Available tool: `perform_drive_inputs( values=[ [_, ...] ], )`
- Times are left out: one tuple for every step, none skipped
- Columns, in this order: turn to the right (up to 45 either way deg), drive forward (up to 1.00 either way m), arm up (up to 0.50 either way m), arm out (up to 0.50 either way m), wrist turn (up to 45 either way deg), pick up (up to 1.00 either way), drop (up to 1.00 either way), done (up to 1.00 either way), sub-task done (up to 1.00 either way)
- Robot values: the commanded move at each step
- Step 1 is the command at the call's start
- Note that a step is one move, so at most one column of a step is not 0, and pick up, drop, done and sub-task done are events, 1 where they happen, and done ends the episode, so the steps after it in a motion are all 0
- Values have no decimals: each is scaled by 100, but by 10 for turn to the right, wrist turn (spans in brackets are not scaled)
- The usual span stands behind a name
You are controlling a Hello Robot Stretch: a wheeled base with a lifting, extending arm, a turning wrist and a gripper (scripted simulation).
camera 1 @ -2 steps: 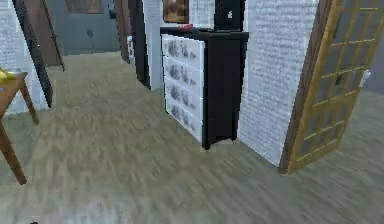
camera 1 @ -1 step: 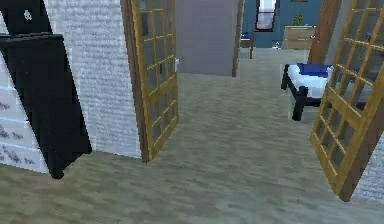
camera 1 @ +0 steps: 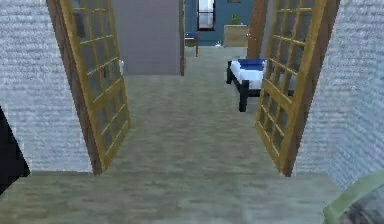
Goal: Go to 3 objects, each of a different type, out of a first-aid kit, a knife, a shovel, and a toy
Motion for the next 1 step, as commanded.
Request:
perform_drive_inputs(
  values=[
    [0,40,0,0,0,0,0,0,0]
  ],
)
